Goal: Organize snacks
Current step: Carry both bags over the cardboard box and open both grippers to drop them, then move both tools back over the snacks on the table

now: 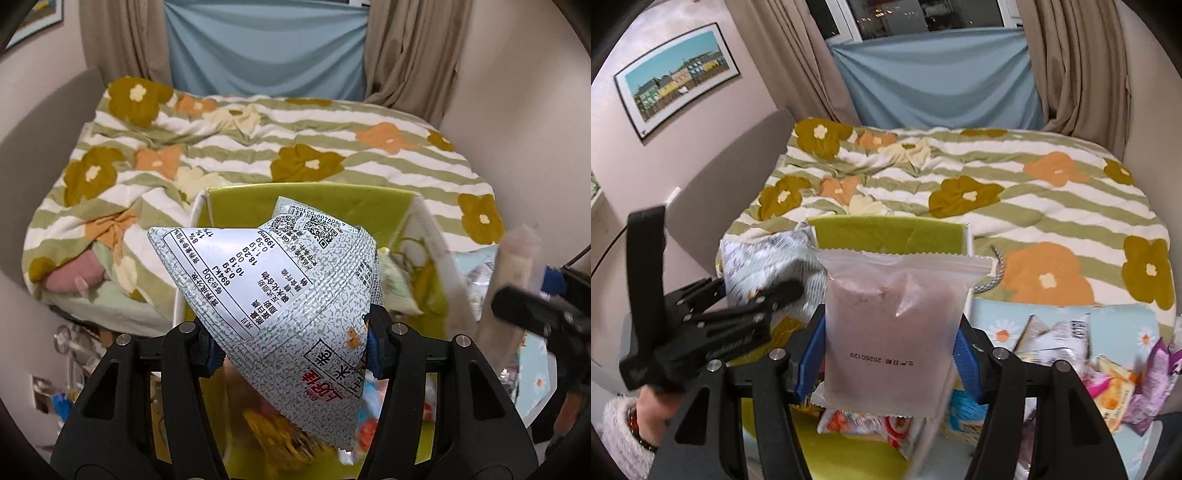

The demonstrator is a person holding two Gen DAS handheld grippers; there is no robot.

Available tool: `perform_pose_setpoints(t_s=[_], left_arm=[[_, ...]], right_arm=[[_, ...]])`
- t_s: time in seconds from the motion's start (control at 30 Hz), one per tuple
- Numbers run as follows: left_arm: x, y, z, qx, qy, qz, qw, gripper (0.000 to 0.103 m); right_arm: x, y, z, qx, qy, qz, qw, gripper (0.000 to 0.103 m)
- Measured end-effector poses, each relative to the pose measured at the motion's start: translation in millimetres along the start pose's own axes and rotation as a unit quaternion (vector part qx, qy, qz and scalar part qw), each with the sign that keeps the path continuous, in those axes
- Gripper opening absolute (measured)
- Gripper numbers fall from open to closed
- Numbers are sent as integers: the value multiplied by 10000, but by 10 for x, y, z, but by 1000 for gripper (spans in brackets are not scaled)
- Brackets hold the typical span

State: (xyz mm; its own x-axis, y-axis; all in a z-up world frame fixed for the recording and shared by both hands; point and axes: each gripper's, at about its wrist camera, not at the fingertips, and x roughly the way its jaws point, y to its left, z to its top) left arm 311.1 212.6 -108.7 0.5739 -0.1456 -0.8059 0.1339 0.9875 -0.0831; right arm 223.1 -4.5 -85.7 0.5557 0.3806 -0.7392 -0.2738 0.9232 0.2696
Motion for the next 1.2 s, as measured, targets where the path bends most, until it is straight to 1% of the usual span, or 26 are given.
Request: perform_pose_setpoints(t_s=[0.03,0.07,0.1,0.13,0.17,0.23,0.3,0.37,0.47,0.77,0.9,1.0,1.03,1.07,1.1,1.13,1.17,1.2], left_arm=[[79,19,20,36,38,-12,10000,57],[143,21,30,72,84,-25,9999,61],[218,28,36,114,154,-67,9998,75],[243,22,31,126,169,-58,9998,86],[263,36,31,133,138,-22,9998,103],[244,59,5,158,12,-10,9999,103],[215,91,-42,173,24,-7,9998,103],[164,104,-124,136,64,-97,9998,103],[92,105,-254,100,93,-130,9998,103],[-39,136,-587,-77,275,33,9996,103],[-59,148,-643,-31,284,85,9996,103],[-77,104,-675,48,263,133,9996,103],[-81,90,-683,64,265,130,9995,103],[-90,67,-686,86,258,81,9996,103],[-95,45,-686,97,258,87,9996,103],[-99,25,-692,113,260,109,9995,103],[-102,-1,-702,134,269,114,9995,103],[-106,-23,-713,144,280,96,9995,103]], right_arm=[[79,21,4,53,48,-33,10000,57],[147,35,5,104,87,-65,9999,57],[189,31,1,138,115,-89,9998,57],[244,37,3,177,147,-121,9997,57],[283,39,3,211,177,-149,9995,57],[347,47,-9,259,236,-211,9992,57],[366,51,-19,274,271,-292,9988,57],[375,30,-30,309,287,-343,9985,57],[406,6,-30,303,332,-397,9982,57],[621,68,-60,166,520,-332,9980,57],[833,87,-91,137,736,-384,9965,58],[946,68,-132,213,869,-420,9951,60],[944,57,-133,226,858,-406,9952,61],[935,50,-134,239,817,-383,9956,73],[915,45,-138,249,759,-359,9962,92],[879,36,-144,259,700,-353,9966,99],[838,27,-153,278,621,-363,9970,103],[785,7,-175,316,519,-372,9975,103]])
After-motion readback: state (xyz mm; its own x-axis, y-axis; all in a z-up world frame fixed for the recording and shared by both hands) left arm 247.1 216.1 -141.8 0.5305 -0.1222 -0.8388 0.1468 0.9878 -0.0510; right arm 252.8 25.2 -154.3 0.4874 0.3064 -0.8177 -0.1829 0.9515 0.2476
